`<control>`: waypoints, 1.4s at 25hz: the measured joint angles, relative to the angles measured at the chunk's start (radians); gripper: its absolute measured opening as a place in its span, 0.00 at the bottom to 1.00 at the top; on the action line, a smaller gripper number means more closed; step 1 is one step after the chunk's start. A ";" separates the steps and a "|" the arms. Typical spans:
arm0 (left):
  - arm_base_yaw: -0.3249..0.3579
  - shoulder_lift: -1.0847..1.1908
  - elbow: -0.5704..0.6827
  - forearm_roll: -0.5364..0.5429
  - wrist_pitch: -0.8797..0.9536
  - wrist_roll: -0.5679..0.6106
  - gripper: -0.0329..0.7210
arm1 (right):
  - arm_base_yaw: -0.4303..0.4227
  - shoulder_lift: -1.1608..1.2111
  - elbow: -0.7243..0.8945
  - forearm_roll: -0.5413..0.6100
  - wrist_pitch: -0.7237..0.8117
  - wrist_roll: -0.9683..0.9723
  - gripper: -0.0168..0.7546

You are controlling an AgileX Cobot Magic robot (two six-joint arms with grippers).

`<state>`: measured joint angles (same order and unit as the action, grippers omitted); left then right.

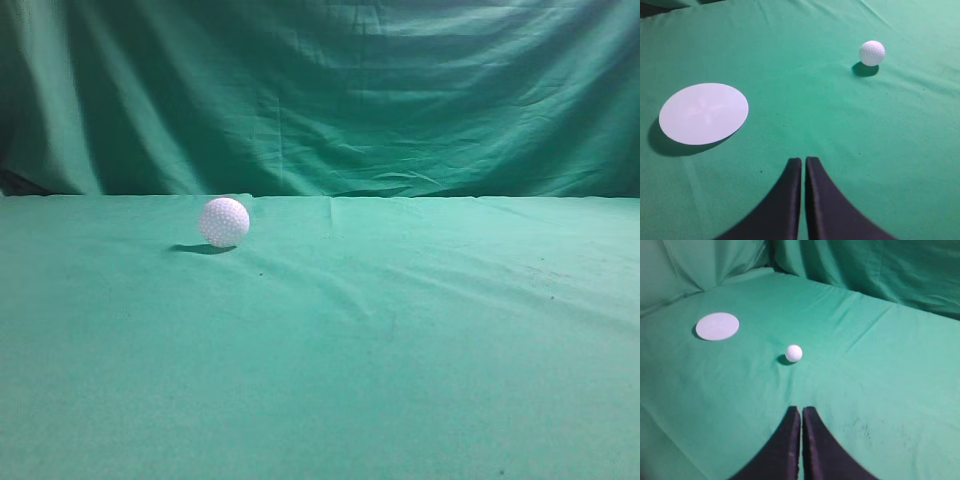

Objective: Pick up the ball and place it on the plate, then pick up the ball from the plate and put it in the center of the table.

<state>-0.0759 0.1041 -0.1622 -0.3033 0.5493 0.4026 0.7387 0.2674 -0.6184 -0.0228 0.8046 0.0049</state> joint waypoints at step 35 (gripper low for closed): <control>0.000 0.000 0.012 0.000 -0.032 0.002 0.04 | -0.204 -0.167 0.472 -0.055 -0.408 0.092 0.02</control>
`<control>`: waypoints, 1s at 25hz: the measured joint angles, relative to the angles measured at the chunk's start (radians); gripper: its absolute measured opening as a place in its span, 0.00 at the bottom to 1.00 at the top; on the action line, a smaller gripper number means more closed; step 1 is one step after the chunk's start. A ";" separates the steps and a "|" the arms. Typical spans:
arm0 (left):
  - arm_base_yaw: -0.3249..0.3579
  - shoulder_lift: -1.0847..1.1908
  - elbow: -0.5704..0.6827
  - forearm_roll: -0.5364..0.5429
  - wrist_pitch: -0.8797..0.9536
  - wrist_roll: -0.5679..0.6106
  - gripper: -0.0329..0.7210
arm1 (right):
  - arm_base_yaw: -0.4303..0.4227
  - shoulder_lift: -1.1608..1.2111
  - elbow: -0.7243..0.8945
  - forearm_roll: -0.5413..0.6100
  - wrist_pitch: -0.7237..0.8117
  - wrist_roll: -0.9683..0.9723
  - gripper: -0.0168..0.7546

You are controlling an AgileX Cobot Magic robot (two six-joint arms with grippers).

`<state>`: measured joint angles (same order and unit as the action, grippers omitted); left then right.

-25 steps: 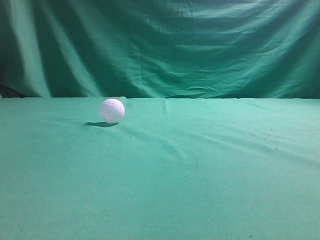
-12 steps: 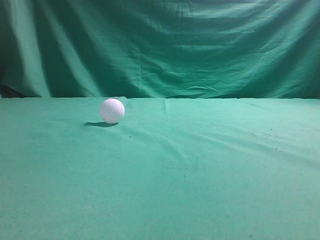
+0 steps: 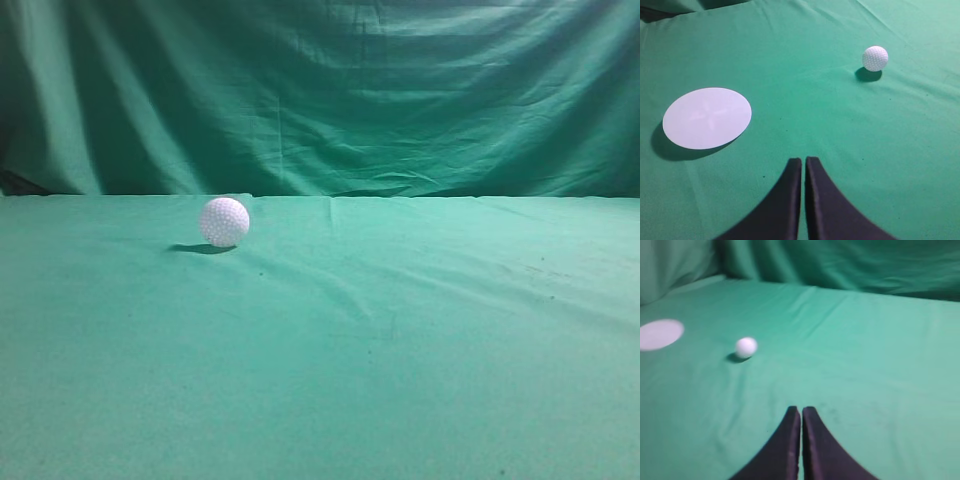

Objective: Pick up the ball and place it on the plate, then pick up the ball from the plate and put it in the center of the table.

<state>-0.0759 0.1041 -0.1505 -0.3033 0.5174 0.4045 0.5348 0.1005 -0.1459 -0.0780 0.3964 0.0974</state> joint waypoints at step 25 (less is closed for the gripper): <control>0.000 0.000 0.000 0.000 0.000 0.000 0.04 | -0.366 -0.110 0.173 0.070 -0.018 -0.089 0.02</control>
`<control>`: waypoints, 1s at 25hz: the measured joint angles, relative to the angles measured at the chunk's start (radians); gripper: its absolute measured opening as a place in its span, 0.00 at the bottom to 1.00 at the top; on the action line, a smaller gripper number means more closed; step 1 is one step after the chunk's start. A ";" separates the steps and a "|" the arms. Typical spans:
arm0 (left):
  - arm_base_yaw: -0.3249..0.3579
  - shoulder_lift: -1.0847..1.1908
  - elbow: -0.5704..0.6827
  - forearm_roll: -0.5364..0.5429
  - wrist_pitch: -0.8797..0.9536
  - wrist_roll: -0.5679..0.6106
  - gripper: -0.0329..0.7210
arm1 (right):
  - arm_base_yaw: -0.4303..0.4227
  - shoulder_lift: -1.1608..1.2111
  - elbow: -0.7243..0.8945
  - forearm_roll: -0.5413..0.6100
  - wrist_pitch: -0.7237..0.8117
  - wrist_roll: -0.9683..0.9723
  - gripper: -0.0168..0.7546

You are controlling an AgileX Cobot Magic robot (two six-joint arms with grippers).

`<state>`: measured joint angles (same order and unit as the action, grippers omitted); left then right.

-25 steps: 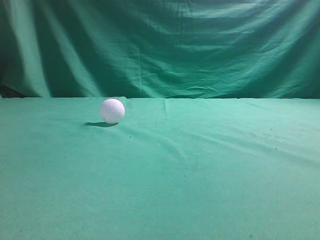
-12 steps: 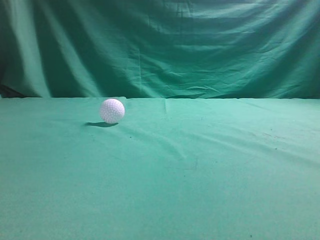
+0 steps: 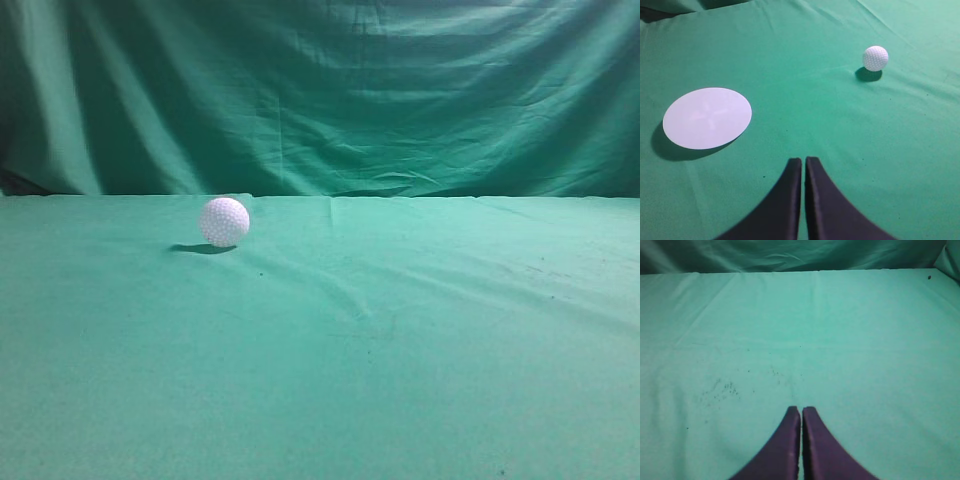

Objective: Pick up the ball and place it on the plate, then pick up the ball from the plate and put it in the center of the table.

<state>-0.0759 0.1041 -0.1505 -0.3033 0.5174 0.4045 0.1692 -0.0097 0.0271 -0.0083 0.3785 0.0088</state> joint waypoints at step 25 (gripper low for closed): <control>0.000 -0.115 0.082 0.070 -0.155 -0.021 0.04 | 0.000 0.000 0.000 -0.001 0.002 -0.008 0.02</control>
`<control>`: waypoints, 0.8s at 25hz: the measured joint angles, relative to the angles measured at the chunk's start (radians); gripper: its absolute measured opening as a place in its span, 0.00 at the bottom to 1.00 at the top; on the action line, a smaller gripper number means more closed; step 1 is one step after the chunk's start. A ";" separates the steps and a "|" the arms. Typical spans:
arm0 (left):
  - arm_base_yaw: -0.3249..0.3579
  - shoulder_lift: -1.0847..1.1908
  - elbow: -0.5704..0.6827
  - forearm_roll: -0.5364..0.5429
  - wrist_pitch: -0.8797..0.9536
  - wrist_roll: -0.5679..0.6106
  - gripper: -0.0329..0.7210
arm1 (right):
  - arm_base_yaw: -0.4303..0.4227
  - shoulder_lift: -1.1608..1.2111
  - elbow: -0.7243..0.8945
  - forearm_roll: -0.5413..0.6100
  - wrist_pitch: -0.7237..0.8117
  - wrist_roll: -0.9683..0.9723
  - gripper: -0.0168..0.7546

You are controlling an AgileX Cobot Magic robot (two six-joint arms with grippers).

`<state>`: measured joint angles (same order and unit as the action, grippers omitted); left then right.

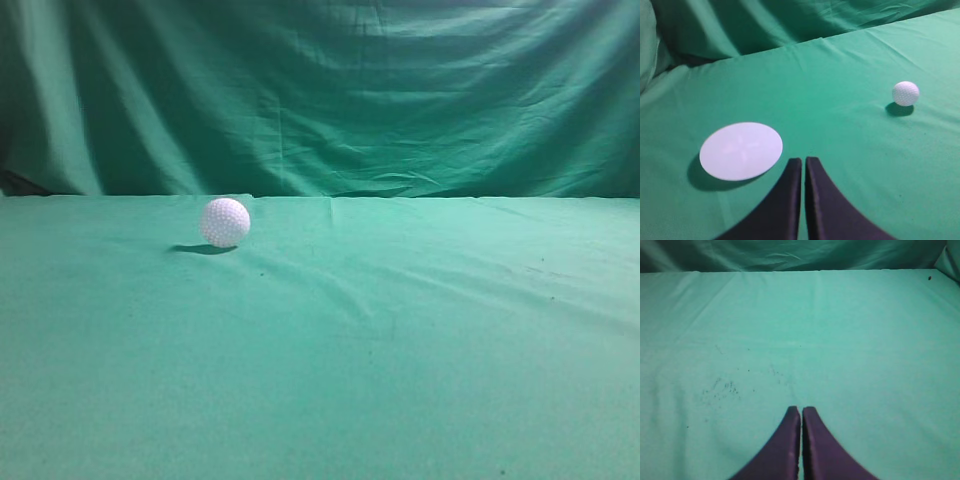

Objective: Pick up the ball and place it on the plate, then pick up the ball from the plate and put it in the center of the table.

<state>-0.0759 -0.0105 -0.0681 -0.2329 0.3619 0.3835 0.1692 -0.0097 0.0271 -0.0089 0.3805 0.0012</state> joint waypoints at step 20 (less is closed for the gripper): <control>0.000 0.000 0.090 0.197 -0.018 -0.276 0.04 | 0.000 0.000 0.002 0.000 0.002 0.000 0.02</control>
<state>-0.0759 -0.0105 0.0219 -0.0356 0.3444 0.1073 0.1692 -0.0097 0.0286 -0.0089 0.3824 0.0012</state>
